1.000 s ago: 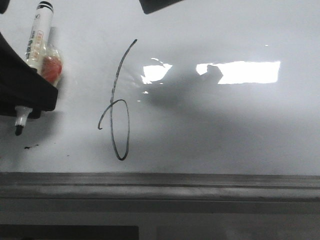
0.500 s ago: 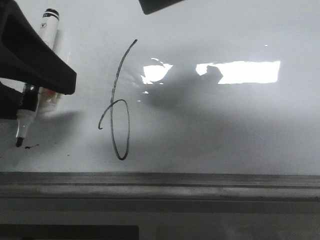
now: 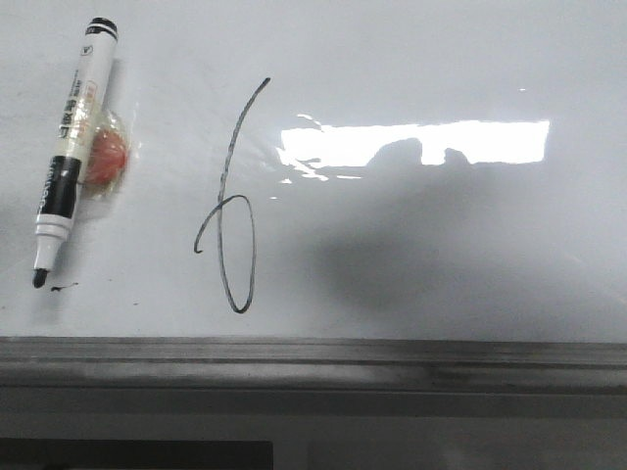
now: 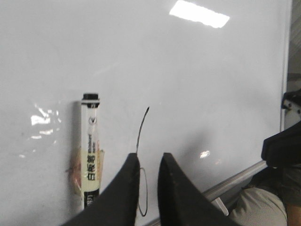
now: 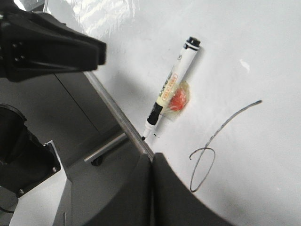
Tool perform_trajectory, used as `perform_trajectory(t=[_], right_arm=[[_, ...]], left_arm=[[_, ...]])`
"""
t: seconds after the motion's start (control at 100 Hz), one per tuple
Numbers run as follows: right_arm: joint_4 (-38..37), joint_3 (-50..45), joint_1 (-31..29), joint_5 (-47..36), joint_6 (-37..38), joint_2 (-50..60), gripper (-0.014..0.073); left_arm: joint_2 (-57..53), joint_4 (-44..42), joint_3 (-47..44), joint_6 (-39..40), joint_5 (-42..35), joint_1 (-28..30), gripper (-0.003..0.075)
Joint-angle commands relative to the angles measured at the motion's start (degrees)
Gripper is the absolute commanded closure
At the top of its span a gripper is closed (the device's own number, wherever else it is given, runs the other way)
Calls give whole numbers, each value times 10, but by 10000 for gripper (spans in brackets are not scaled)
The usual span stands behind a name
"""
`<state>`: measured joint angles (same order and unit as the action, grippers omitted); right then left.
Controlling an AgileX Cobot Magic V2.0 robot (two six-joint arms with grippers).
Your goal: Write number 6 on whiteboard
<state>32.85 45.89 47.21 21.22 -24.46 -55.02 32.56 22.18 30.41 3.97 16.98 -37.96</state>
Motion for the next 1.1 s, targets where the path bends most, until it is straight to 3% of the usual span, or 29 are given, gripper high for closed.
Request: perform_trajectory(t=[0.0, 0.25, 0.64, 1.09], right_arm=[[1, -23, -3, -63, -6, 49, 657], [0, -156, -3, -158, -6, 217, 657], [-6, -292, -3, -156, -6, 402, 657], [-6, -297, -3, -155, -6, 414, 657]], left_arm=[[-49, -3, 16, -29, -36, 2, 739], [-185, -3, -44, -162, -53, 2, 739], [-252, -3, -158, -163, -82, 2, 739], [-252, -3, -177, -163, -80, 2, 739]])
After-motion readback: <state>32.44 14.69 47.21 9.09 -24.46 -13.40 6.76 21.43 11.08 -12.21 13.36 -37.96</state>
